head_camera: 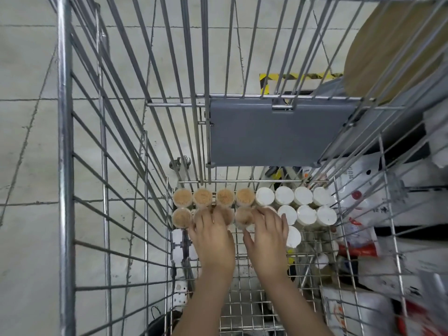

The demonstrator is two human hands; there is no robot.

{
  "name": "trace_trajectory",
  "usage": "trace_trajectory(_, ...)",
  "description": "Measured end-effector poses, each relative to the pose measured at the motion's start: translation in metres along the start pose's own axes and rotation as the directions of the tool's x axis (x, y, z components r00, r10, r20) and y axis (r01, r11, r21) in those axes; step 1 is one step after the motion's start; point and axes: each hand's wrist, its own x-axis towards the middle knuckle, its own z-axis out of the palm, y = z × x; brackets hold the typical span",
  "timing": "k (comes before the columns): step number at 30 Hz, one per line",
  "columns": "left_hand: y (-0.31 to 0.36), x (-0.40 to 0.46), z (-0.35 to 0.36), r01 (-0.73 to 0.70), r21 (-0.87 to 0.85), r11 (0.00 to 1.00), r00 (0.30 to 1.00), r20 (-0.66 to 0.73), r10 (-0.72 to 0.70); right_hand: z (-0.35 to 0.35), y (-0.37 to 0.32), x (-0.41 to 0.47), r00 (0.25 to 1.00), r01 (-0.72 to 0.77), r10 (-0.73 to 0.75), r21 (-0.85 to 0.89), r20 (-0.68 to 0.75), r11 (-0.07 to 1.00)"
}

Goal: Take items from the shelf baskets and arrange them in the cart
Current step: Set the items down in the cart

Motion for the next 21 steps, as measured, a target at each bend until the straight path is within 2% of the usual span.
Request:
trace_trajectory(6, 0.004, -0.042, -0.037, -0.078, -0.132, 0.988, 0.991, 0.099, 0.092, -0.051, 0.004, -0.04, 0.999, -0.036, 0.036, 0.084, -0.001, 0.996)
trace_trajectory(11, 0.006, -0.086, -0.073, -0.194, -0.163, 0.967, 0.943, 0.242, 0.23, -0.089, 0.013, -0.091, 0.974, -0.19, 0.165, 0.163, 0.157, 0.968)
trace_trajectory(13, 0.003, -0.105, -0.091, -0.276, -0.171, 0.946, 0.893, 0.319, 0.318, -0.107, 0.01, -0.121, 0.942, -0.294, 0.253, 0.176, 0.22, 0.939)
trace_trajectory(16, -0.006, -0.127, -0.117, -0.438, -0.166, 0.884, 0.753, 0.47, 0.461, -0.136, 0.002, -0.171, 0.868, -0.489, 0.442, 0.237, 0.227, 0.839)
trace_trajectory(19, -0.017, -0.14, -0.147, -0.463, -0.148, 0.874, 0.643, 0.622, 0.446, -0.166, -0.011, -0.221, 0.766, -0.642, 0.571, 0.314, 0.294, 0.699)
trace_trajectory(21, -0.023, -0.145, -0.168, -0.541, -0.12, 0.833, 0.595, 0.646, 0.479, -0.182, -0.02, -0.254, 0.744, -0.666, 0.604, 0.382, 0.284, 0.641)
